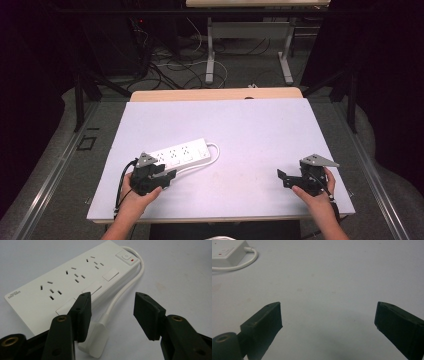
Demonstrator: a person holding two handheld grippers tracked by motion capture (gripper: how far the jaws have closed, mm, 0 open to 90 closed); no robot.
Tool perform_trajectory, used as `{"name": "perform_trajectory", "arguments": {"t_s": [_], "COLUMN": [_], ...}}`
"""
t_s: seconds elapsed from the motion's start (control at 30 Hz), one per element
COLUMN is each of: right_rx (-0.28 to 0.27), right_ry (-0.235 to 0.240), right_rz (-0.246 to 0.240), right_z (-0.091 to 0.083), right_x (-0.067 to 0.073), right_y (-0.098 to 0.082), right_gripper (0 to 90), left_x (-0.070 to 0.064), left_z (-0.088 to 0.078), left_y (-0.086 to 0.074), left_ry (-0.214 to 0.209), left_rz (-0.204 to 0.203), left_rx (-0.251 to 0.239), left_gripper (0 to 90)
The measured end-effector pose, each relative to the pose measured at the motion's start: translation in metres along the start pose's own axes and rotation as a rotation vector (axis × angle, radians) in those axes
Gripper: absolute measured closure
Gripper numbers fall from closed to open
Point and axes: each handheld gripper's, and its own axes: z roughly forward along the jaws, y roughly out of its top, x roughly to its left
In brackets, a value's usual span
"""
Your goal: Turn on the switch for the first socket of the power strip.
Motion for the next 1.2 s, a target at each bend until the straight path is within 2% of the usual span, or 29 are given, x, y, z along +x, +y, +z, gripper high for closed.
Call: {"name": "perform_trajectory", "arguments": {"t_s": [0.1, 0.2, 0.3, 0.47, 1.07, 1.2], "right_rx": [0.004, 0.004, 0.005, 0.005, 0.009, 0.008], "right_ry": [0.002, 0.001, 0.002, 0.004, 0.008, 0.005], "right_rz": [0.007, 0.009, 0.004, -0.005, 0.008, 0.009], "right_z": [0.0, 0.0, 0.0, 0.001, 0.001, 0.002], "right_x": [0.001, 0.001, 0.0, 0.0, 0.0, 0.0], "right_y": [0.0, 0.0, 0.0, -0.001, -0.001, -0.001], "right_gripper": [6.9, 6.9, 7.0, 7.0, 7.1, 7.2], "left_x": [0.0, 0.0, 0.0, -0.001, 0.0, 0.0], "left_z": [0.0, 0.0, 0.001, 0.002, 0.003, 0.004], "left_y": [0.004, 0.007, 0.011, 0.016, 0.038, 0.042], "left_ry": [-0.001, -0.015, -0.017, -0.02, -0.009, -0.021], "left_rz": [-0.009, -0.035, -0.032, -0.055, -0.076, -0.097], "left_rx": [0.002, -0.001, 0.005, 0.011, 0.026, 0.038], "left_gripper": [49.6, 51.7, 53.4, 55.9, 64.9, 66.8]}}
